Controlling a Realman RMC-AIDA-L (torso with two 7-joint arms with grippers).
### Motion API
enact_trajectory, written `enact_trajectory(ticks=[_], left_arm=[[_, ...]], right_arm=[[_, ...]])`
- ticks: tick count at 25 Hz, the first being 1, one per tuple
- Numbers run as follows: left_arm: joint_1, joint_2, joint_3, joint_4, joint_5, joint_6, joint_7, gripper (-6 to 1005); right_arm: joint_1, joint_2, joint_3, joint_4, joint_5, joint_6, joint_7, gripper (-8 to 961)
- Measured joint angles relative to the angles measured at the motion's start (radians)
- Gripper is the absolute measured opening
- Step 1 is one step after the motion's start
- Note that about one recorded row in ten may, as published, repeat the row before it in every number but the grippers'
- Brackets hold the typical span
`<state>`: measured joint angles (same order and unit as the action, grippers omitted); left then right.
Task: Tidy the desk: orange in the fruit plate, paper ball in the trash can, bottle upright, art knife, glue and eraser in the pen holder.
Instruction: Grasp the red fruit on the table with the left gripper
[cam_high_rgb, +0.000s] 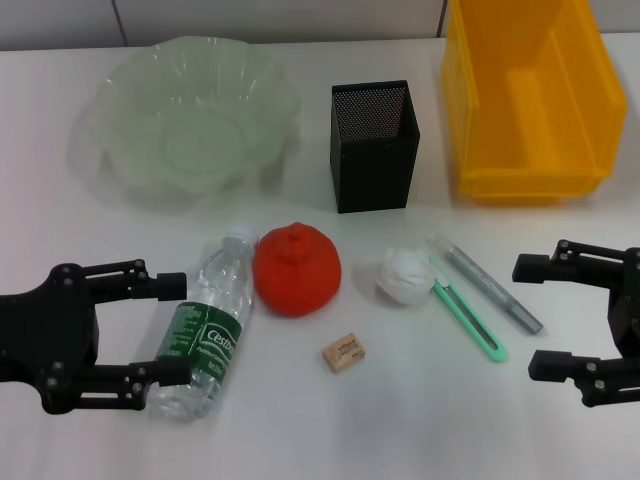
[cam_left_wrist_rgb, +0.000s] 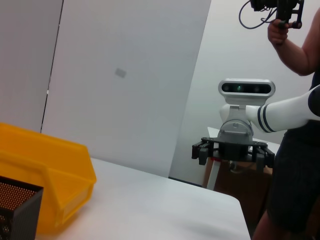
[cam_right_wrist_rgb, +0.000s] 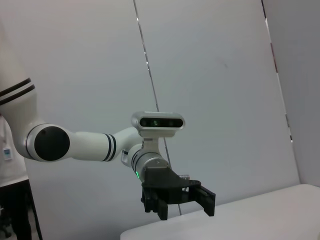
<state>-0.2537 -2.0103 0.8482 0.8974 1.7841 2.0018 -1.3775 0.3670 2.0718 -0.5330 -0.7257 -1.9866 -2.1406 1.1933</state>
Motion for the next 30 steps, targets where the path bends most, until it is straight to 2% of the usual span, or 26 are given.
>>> enact_trajectory(ticks=[18,22,24,25,28,30], left_arm=[[-0.002,-0.004,-0.007,0.003,0.008,-0.005,0.001,785],[-0.083,-0.005,-0.066,0.013,0.017,-0.063,-0.036,784],[-0.144,-0.017,-0.079,0.014,0.061,-0.133,-0.05,784],[-0.144,-0.017,-0.079,0.014,0.061,-0.133,-0.05,784],[-0.224,-0.052,-0.069,0.013,0.172,-0.246,-0.052,784],[-0.245,-0.058,-0.056,0.002,0.196,-0.279,-0.052,784]], right_arm=[[-0.008,0.005,0.0,0.044,0.0,0.04,-0.003,831],[-0.016,0.004,0.005,0.05,0.0,0.041,-0.003,829],[-0.029,0.003,0.009,0.05,0.0,0.043,-0.003,828],[-0.038,0.002,0.011,0.05,0.001,0.047,-0.003,828],[-0.063,-0.001,0.037,0.051,0.002,0.069,0.002,826],[-0.068,-0.001,0.047,0.051,0.002,0.073,0.003,826]])
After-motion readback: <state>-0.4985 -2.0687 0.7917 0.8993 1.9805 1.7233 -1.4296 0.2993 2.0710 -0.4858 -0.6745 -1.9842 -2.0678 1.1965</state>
